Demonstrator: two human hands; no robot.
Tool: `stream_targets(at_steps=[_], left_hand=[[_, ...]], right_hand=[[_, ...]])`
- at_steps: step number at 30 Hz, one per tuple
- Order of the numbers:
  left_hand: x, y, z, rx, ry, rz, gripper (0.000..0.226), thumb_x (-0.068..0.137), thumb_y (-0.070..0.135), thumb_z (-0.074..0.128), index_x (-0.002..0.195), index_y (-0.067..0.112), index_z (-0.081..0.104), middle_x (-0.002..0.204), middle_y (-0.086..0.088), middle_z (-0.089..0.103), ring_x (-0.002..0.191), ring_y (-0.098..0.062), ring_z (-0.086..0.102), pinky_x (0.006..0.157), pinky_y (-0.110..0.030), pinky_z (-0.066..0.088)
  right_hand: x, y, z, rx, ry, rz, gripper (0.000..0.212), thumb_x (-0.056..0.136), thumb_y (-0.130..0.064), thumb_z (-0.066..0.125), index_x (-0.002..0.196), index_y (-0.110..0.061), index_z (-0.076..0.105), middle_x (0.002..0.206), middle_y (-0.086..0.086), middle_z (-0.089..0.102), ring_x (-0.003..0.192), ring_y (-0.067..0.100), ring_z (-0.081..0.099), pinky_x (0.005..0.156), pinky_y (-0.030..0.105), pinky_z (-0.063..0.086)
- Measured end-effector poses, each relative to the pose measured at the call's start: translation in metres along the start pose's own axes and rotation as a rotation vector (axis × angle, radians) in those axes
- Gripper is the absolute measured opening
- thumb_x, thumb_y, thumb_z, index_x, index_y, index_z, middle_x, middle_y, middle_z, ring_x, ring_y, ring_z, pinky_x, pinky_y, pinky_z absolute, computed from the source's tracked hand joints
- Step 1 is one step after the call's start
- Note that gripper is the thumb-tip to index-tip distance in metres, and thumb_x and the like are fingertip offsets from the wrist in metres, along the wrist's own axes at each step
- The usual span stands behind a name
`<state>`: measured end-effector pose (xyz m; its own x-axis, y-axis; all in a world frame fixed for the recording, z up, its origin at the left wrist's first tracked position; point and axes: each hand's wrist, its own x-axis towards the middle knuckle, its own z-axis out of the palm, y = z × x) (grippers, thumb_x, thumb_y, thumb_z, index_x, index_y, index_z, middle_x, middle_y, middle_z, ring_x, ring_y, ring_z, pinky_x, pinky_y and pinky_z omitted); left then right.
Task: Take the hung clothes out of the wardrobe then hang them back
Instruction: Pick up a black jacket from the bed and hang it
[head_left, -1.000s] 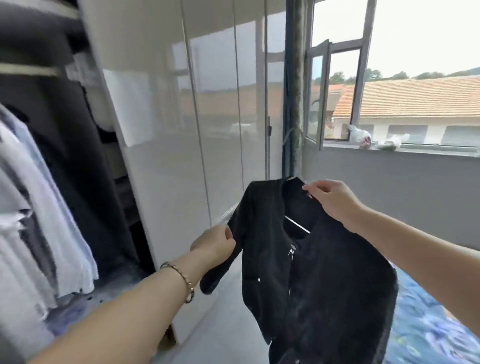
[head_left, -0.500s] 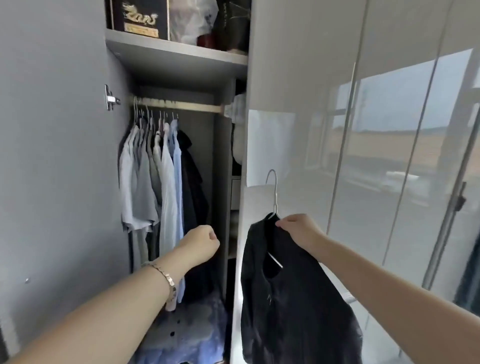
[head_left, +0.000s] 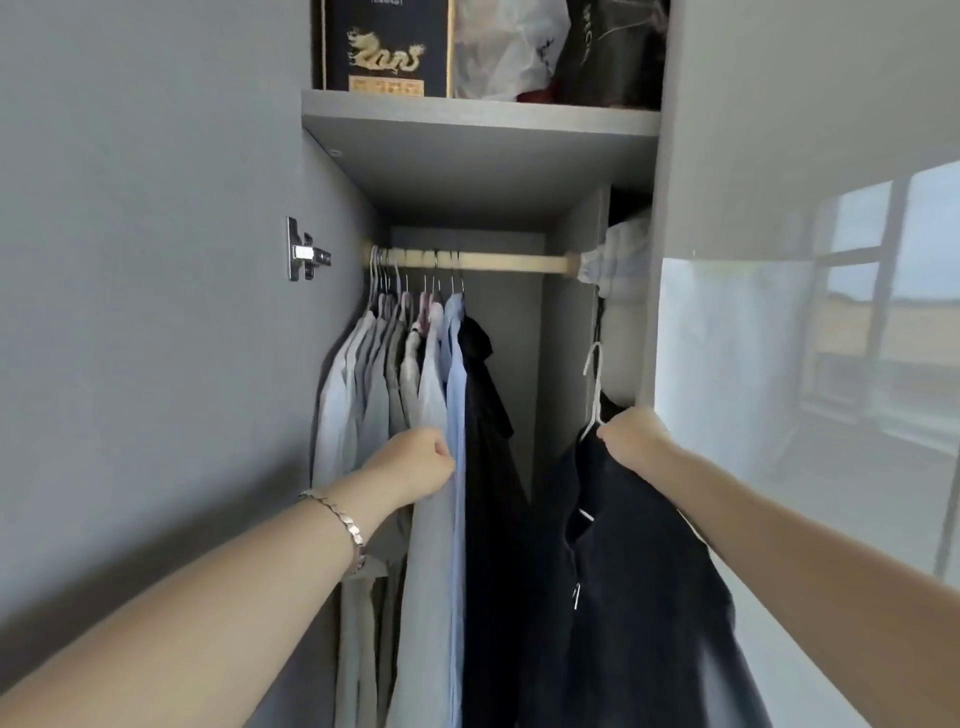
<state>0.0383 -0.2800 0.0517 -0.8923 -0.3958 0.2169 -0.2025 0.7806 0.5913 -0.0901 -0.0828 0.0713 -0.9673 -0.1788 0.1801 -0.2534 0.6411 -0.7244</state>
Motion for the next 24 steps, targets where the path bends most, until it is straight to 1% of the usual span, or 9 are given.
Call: stream_targets(at_steps=[2,4,7,10,12,14,17,21,24], left_hand=[[0.028,0.004,-0.011,-0.017,0.027,0.013,0.013,0.092,0.013,0.04,0.088,0.014,0.052,0.091,-0.009,0.063,0.077,-0.022,0.062,0.076,-0.032,0.049],[0.054,0.012,-0.022,-0.058,0.038,0.01,0.012,0.093,0.014,0.04,0.09,0.013,0.052,0.088,-0.007,0.064,0.072,-0.02,0.063,0.07,-0.03,0.049],[0.091,0.017,-0.037,-0.128,0.109,-0.012,0.012,0.093,0.013,0.041,0.09,0.013,0.052,0.076,-0.002,0.061,0.06,-0.014,0.059,0.05,-0.024,0.038],[0.121,0.018,-0.048,-0.162,0.228,-0.008,0.013,0.091,0.01,0.041,0.087,0.013,0.053,0.071,-0.002,0.061,0.053,-0.013,0.058,0.045,-0.022,0.036],[0.132,0.02,-0.053,-0.152,0.275,-0.001,0.016,0.091,0.01,0.041,0.081,0.016,0.052,0.07,-0.001,0.061,0.051,-0.012,0.057,0.045,-0.02,0.038],[0.143,0.02,-0.058,-0.137,0.293,0.002,0.018,0.09,0.009,0.041,0.079,0.018,0.052,0.07,-0.001,0.062,0.053,-0.014,0.057,0.051,-0.022,0.041],[0.154,0.019,-0.06,-0.139,0.326,-0.026,0.017,0.091,0.011,0.043,0.082,0.019,0.054,0.074,-0.004,0.064,0.059,-0.019,0.06,0.058,-0.033,0.05],[0.158,0.019,-0.055,-0.09,0.315,-0.036,0.016,0.092,0.011,0.041,0.087,0.019,0.054,0.078,-0.003,0.064,0.058,-0.012,0.057,0.048,-0.014,0.043],[0.162,0.022,-0.048,-0.069,0.291,-0.007,0.014,0.092,0.013,0.042,0.087,0.018,0.055,0.075,0.0,0.064,0.056,-0.01,0.058,0.045,-0.015,0.04]], right_hand=[[0.034,-0.029,-0.003,0.035,0.039,-0.057,0.029,0.095,-0.01,0.042,0.114,0.004,0.057,0.069,0.003,0.042,0.056,0.01,0.032,0.051,0.019,0.028],[0.063,-0.065,-0.008,-0.063,0.07,-0.131,0.022,0.095,-0.004,0.039,0.105,0.003,0.058,0.09,0.005,0.056,0.061,0.01,0.039,0.049,0.02,0.026],[0.096,-0.113,-0.017,-0.468,0.151,-0.402,0.029,0.095,0.003,0.035,0.118,-0.002,0.053,0.122,0.009,0.059,0.102,0.023,0.06,0.05,0.023,0.028],[0.144,-0.153,-0.016,-0.025,0.145,-0.367,0.025,0.097,-0.005,0.036,0.115,-0.006,0.054,0.124,0.018,0.057,0.115,0.033,0.055,0.06,0.027,0.034],[0.18,-0.174,-0.001,0.124,0.19,-0.385,0.014,0.097,-0.014,0.043,0.106,-0.006,0.051,0.117,0.019,0.059,0.108,0.035,0.056,0.067,0.027,0.033],[0.21,-0.188,0.018,0.155,0.162,-0.39,0.025,0.096,-0.017,0.046,0.114,-0.001,0.054,0.108,0.018,0.06,0.099,0.034,0.058,0.07,0.027,0.035],[0.242,-0.184,0.059,0.157,0.087,-0.367,0.029,0.096,-0.014,0.045,0.118,0.002,0.057,0.121,0.02,0.06,0.112,0.035,0.057,0.082,0.032,0.046],[0.25,-0.158,0.109,0.144,-0.04,-0.313,0.034,0.098,-0.016,0.04,0.12,0.005,0.056,0.126,0.023,0.056,0.117,0.036,0.054,0.093,0.035,0.044],[0.236,-0.152,0.107,0.16,-0.064,-0.399,0.046,0.101,-0.031,0.034,0.114,0.005,0.058,0.121,0.023,0.059,0.113,0.036,0.055,0.09,0.033,0.044]])
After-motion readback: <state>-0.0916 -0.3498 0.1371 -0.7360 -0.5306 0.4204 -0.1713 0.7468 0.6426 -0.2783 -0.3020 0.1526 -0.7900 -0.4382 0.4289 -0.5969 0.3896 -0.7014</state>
